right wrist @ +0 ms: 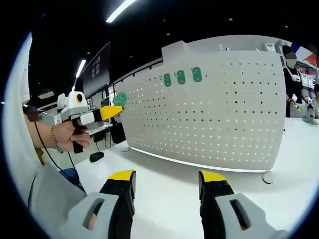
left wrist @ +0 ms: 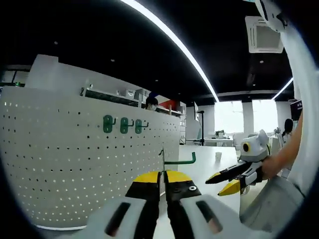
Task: Insert the hook assembly into the mounting plate slot until the hook locks in place.
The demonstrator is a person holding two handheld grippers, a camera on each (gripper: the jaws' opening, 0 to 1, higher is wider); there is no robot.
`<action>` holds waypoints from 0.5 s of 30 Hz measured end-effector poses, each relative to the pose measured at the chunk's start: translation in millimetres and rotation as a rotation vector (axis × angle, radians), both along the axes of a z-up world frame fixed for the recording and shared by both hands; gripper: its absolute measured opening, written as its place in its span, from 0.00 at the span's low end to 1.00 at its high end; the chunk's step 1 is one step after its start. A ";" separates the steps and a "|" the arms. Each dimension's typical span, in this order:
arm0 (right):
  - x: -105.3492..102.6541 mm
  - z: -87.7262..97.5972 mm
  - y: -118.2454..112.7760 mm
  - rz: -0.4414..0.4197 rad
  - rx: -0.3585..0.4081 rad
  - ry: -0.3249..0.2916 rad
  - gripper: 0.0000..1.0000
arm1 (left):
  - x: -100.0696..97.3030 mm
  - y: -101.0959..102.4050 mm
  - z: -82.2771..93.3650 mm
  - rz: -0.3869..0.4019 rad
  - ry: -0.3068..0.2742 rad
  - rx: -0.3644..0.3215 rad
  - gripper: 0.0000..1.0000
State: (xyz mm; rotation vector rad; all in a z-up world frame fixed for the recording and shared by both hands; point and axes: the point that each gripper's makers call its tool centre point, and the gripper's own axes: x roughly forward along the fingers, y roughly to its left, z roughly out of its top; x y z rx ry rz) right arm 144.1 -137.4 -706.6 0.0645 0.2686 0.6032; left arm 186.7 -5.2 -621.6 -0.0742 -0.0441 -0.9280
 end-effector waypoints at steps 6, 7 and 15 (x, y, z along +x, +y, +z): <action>0.8 0.3 -0.6 -0.001 -0.001 -0.001 0.48 | 0.9 -3.4 0.0 -0.003 0.007 -0.009 0.03; 0.9 0.4 -0.6 0.000 -0.002 -0.001 0.48 | 0.4 -5.2 -1.2 -0.008 0.005 0.000 0.03; 0.0 23.4 4.6 0.024 0.046 -0.080 0.48 | -2.3 -11.6 -6.5 -0.029 0.010 0.023 0.03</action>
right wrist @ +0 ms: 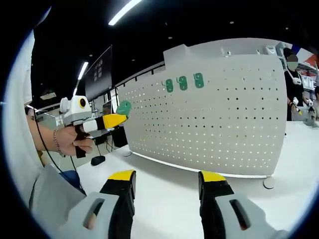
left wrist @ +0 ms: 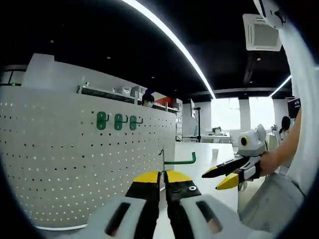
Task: Insert the hook assembly into the mounting plate slot until the hook locks in place.
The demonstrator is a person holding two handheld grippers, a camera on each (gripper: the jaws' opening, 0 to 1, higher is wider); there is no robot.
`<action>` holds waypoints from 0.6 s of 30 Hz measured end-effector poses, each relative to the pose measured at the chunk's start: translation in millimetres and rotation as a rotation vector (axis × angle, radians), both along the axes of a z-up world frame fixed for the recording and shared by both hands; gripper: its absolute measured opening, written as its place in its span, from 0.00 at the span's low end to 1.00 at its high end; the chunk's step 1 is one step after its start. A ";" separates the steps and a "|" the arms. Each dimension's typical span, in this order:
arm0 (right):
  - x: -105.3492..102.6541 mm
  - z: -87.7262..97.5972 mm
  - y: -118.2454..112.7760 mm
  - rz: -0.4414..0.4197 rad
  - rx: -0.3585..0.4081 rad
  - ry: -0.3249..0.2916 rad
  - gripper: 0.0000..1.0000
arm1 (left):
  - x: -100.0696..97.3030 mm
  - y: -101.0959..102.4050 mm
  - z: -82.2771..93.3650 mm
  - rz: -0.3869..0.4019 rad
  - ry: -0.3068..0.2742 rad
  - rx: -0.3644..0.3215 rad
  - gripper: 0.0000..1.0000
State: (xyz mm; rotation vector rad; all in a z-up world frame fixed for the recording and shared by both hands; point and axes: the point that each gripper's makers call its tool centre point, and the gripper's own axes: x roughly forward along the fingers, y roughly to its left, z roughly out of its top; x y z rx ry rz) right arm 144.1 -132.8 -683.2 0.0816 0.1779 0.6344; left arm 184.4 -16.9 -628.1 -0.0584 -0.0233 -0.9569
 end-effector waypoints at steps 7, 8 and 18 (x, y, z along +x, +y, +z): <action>-6.5 49.2 11.6 0.046 0.151 -0.153 0.52 | -1.5 -2.6 -1.8 -0.006 0.002 0.006 0.03; -7.4 51.7 13.4 0.055 0.147 -0.164 0.52 | -1.3 -2.4 -2.6 -0.005 0.002 0.008 0.03; -2.3 56.1 29.9 0.093 0.154 -0.152 0.52 | -0.6 -0.5 -0.4 0.007 -0.007 0.009 0.03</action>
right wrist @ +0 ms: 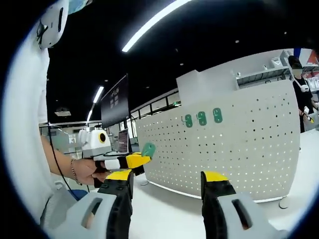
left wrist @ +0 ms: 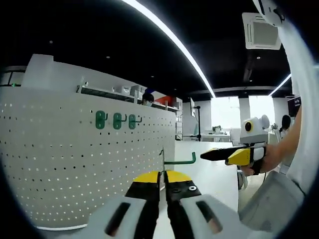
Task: Insert the hook assembly into the mounting plate slot until the hook locks in place.
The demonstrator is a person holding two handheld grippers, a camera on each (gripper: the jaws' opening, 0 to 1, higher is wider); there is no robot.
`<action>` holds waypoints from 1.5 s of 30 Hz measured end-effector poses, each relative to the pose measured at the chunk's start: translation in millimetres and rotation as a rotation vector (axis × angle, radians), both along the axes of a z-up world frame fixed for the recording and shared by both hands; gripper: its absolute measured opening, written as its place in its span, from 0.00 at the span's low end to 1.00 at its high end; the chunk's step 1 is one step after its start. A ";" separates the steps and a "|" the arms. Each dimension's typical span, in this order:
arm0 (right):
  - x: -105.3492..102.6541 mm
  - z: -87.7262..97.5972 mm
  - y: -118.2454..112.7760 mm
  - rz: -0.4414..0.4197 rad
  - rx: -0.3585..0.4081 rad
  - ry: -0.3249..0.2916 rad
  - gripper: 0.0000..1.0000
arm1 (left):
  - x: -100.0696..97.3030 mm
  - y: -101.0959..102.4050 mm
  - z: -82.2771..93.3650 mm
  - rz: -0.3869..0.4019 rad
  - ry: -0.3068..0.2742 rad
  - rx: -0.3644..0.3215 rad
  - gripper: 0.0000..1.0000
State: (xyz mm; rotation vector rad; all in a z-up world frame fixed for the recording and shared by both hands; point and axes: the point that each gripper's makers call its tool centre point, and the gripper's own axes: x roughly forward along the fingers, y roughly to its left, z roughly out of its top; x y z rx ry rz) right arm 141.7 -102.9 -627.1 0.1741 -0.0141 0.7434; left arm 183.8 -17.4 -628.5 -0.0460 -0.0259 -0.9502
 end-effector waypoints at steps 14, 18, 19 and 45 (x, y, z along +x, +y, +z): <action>12.8 12.2 39.4 0.068 0.029 -0.012 0.52 | -3.1 -0.8 -0.9 0.001 0.001 0.009 0.03; 15.5 13.4 49.1 0.086 0.035 -0.010 0.52 | -3.6 -1.9 -1.6 -0.002 0.001 0.011 0.03; 16.6 14.9 52.0 0.088 0.037 -0.012 0.52 | -3.8 -2.2 -1.7 -0.003 0.001 0.010 0.03; 24.0 20.1 78.2 0.137 0.057 0.030 0.14 | -4.2 -2.8 -1.0 -0.005 0.000 0.015 0.03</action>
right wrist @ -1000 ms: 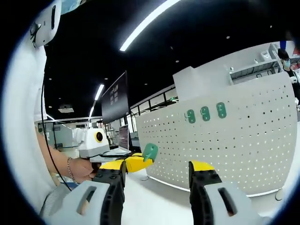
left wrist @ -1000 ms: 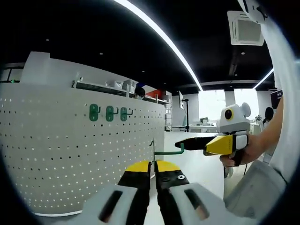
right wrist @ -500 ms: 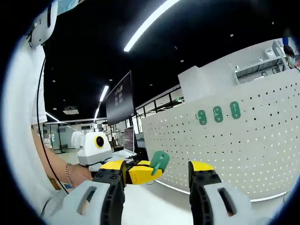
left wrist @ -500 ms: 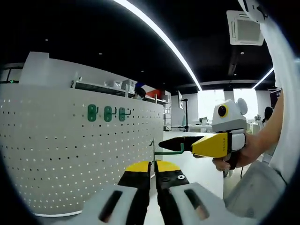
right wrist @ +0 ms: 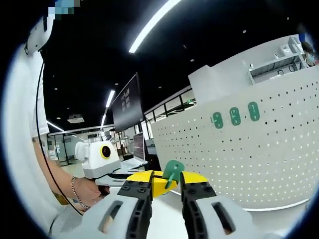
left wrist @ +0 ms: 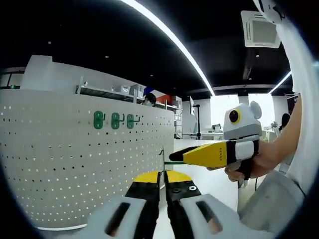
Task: Insert the hook assembly into the mounting plate slot until the hook locks in place.
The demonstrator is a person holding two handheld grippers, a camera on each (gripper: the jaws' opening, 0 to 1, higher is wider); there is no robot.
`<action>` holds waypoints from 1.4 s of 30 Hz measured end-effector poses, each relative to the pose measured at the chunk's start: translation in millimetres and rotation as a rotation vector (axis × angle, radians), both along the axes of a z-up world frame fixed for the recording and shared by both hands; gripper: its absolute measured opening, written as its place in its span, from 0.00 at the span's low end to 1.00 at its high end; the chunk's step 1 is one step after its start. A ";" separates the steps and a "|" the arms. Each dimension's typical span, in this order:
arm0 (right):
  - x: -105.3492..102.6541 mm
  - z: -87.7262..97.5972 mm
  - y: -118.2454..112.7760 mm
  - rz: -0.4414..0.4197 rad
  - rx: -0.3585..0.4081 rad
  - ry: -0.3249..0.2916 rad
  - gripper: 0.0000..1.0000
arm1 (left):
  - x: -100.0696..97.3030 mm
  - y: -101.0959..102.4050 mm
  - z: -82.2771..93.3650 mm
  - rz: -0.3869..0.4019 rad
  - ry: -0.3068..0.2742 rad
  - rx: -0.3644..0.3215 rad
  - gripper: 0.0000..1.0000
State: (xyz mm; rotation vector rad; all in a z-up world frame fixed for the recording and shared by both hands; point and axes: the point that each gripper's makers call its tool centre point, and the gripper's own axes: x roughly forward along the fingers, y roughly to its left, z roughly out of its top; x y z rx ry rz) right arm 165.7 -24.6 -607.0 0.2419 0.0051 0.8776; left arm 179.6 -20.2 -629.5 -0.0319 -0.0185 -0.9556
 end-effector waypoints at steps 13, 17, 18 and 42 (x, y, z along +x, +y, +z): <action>4.1 -1.5 2.5 -0.026 -0.014 -0.004 0.07 | -0.6 -0.8 1.3 0.005 -0.004 0.002 0.03; 6.8 -2.5 1.7 -0.038 -0.011 0.003 0.06 | 0.7 -0.8 2.6 0.013 -0.010 0.001 0.03; 7.9 -3.2 1.6 -0.045 -0.020 0.002 0.06 | 0.9 -1.1 2.4 0.014 -0.015 0.007 0.03; 12.8 -4.0 4.8 -0.066 -0.053 0.009 0.01 | 1.2 0.2 0.7 0.045 -0.009 0.017 0.03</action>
